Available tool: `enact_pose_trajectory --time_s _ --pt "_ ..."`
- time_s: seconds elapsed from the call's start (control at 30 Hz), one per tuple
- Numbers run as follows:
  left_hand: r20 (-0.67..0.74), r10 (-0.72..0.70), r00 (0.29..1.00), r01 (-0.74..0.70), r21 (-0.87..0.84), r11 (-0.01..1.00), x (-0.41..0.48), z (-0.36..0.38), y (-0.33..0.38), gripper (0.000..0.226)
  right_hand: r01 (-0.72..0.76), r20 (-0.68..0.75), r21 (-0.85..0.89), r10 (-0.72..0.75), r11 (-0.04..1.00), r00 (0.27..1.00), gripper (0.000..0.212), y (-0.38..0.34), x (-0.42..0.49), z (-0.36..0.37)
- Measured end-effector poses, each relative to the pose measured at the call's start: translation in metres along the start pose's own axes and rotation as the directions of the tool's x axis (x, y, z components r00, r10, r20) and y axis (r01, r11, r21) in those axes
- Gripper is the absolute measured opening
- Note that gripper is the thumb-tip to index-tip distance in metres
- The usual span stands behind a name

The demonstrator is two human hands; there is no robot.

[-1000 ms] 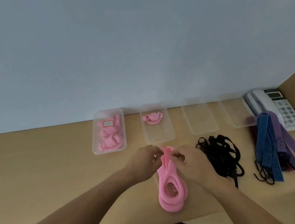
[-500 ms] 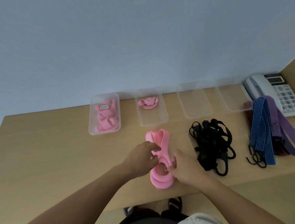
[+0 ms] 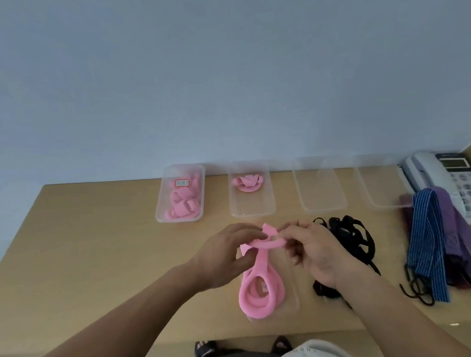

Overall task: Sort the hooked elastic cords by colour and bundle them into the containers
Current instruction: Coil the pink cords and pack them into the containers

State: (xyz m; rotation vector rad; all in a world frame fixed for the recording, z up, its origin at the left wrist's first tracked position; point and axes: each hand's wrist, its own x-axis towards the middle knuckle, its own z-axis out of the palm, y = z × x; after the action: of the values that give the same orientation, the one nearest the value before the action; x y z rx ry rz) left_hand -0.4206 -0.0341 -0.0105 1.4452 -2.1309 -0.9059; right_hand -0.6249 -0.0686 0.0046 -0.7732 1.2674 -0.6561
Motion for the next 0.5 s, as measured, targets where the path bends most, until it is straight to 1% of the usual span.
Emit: enact_pose_trajectory --time_s 0.03,0.07,0.1,0.13,0.17,0.2,0.27,0.3,0.33,0.37,0.4,0.47,0.5 --pt "-0.045 0.014 0.999 -0.015 -0.010 1.000 0.001 -0.002 0.004 0.047 0.021 0.004 -0.020 -0.021 1.000 1.000 0.008 -0.004 -0.003 0.000" --pt "-0.076 0.018 0.997 -0.020 -0.024 1.000 0.003 -0.005 0.008 0.045 0.063 -0.002 -0.093 -0.064 0.994 0.998 0.007 -0.009 -0.006 -0.001" --pt "-0.098 0.021 0.995 -0.024 -0.036 0.999 0.004 -0.008 0.014 0.045 0.128 -0.017 -0.199 -0.134 0.972 0.991 0.010 -0.014 -0.011 -0.001" --pt "-0.117 0.024 0.993 -0.029 -0.044 0.999 0.007 -0.011 0.019 0.045 0.213 -0.034 -0.308 -0.234 0.927 0.972 0.017 -0.017 -0.015 -0.001" --pt "-0.133 0.028 0.991 -0.036 -0.051 0.998 0.009 -0.014 0.023 0.043 0.302 -0.048 -0.391 -0.347 0.869 0.937 0.023 -0.021 -0.018 -0.002" --pt "-0.142 0.028 0.990 -0.037 -0.066 0.997 0.012 -0.017 0.027 0.039 0.392 -0.041 -0.435 -0.452 0.811 0.891 0.027 -0.025 -0.022 -0.003" --pt "-0.135 0.008 0.991 -0.025 -0.124 0.992 0.016 -0.023 0.035 0.033 0.560 0.053 -0.482 -0.616 0.673 0.786 0.025 -0.035 -0.030 -0.003" --pt "-0.130 -0.004 0.992 -0.016 -0.156 0.988 0.019 -0.026 0.039 0.032 0.613 0.125 -0.535 -0.663 0.581 0.738 0.022 -0.039 -0.032 -0.003" --pt "-0.127 -0.018 0.992 -0.005 -0.183 0.983 0.020 -0.028 0.042 0.032 0.638 0.189 -0.595 -0.686 0.489 0.702 0.021 -0.042 -0.034 -0.001" --pt "-0.124 -0.032 0.992 0.006 -0.204 0.979 0.022 -0.030 0.045 0.031 0.647 0.232 -0.636 -0.696 0.420 0.679 0.021 -0.046 -0.035 0.001" --pt "-0.122 -0.044 0.992 0.016 -0.221 0.975 0.023 -0.032 0.047 0.029 0.646 0.253 -0.657 -0.693 0.389 0.675 0.021 -0.050 -0.038 0.004" --pt "-0.124 -0.060 0.991 0.030 -0.232 0.972 0.024 -0.035 0.049 0.023 0.632 0.247 -0.660 -0.677 0.407 0.693 0.023 -0.054 -0.038 0.007" --pt "-0.121 -0.066 0.990 0.037 -0.231 0.972 0.024 -0.036 0.048 0.021 0.615 0.231 -0.652 -0.656 0.444 0.719 0.026 -0.054 -0.037 0.008"
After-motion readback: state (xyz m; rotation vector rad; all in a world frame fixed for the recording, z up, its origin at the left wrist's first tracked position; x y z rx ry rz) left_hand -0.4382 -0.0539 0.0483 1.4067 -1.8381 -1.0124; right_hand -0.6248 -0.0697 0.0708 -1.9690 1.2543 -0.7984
